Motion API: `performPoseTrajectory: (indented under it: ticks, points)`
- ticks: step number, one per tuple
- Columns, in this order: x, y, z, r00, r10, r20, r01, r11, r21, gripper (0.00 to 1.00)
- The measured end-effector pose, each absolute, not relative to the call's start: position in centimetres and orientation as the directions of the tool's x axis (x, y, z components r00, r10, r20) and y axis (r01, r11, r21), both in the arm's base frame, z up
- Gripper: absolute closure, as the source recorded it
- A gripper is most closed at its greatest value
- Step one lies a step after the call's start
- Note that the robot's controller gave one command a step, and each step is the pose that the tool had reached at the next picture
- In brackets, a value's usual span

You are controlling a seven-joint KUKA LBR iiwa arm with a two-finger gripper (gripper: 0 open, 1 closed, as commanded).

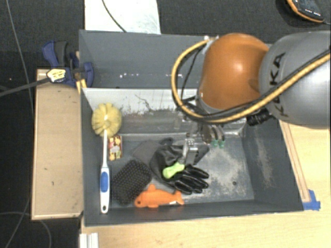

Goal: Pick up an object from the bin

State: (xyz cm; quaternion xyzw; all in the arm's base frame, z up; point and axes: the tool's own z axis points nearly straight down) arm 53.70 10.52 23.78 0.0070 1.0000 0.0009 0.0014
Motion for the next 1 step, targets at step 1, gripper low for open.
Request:
performPoseTrajectory:
  ticks: [1]
  points:
    - [53.70,10.52,23.78,-1.000,0.014,-0.003,0.014,1.000,0.002,0.00]
